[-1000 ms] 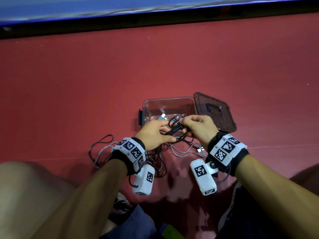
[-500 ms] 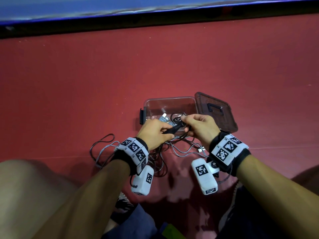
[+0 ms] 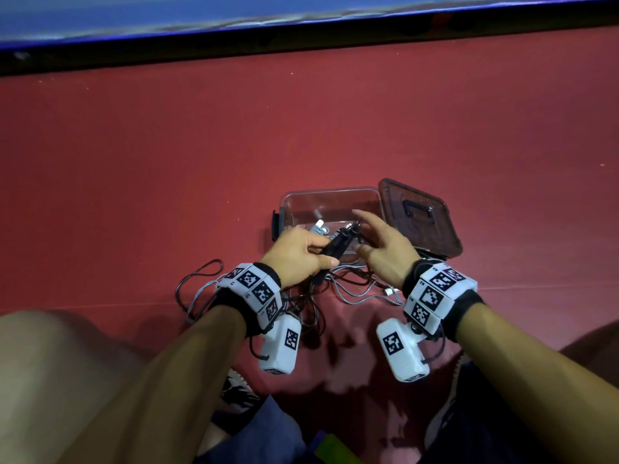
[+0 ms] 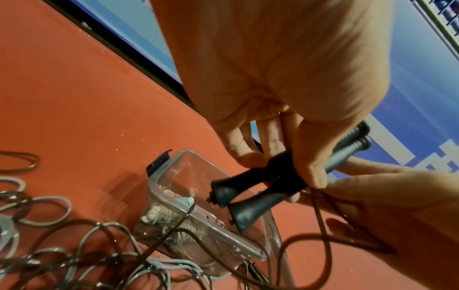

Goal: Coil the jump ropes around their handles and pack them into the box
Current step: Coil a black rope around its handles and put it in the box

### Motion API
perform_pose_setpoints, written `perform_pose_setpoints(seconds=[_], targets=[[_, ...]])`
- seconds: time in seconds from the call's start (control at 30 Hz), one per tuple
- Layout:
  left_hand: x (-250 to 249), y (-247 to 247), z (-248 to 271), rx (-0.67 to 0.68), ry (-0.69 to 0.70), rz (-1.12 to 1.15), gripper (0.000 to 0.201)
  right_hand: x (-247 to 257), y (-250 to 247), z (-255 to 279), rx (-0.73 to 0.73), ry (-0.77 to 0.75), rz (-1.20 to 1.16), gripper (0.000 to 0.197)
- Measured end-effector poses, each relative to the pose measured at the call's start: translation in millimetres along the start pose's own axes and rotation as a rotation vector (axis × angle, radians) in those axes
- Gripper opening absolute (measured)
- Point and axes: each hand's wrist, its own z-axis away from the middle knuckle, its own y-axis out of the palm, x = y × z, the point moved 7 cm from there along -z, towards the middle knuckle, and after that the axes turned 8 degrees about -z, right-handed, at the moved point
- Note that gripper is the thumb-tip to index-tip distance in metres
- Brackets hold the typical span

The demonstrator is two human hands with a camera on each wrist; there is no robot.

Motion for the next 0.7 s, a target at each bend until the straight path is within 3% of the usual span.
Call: perform_pose_setpoints(seconds=[0.07, 0.17, 0.27, 0.4, 0.47, 0.57, 0.7], targets=[[1, 1, 0, 0.019, -0.002, 0.028, 0.011, 6, 3, 0, 0.048, -0.043, -0.078, 0.036], [2, -1, 0, -0.006, 0.005, 0.133, 0.013, 4, 10, 3, 0.098, -0.012, -0.142, 0.022], [0, -5, 1, -0.040, 0.019, 0.283, 0.015, -8, 17, 3, 0.146, 0.029, -0.036, 0.013], [-5, -4, 3, -0.036, 0.030, 0.375, 0.019, 1, 24, 6, 0.202, -0.054, 0.184, 0.007], [-6, -2, 4, -0.022, 0.028, 0.408, 0.022, 9, 23, 11, 0.199, -0.090, 0.290, 0.013], [-9, 3, 5, 0.008, 0.027, 0.469, 0.022, 14, 23, 15, 0.213, -0.118, 0.420, 0.038], [-11, 7, 5, 0.021, 0.033, 0.508, 0.017, 15, 31, 17, 0.274, -0.115, 0.477, 0.043]])
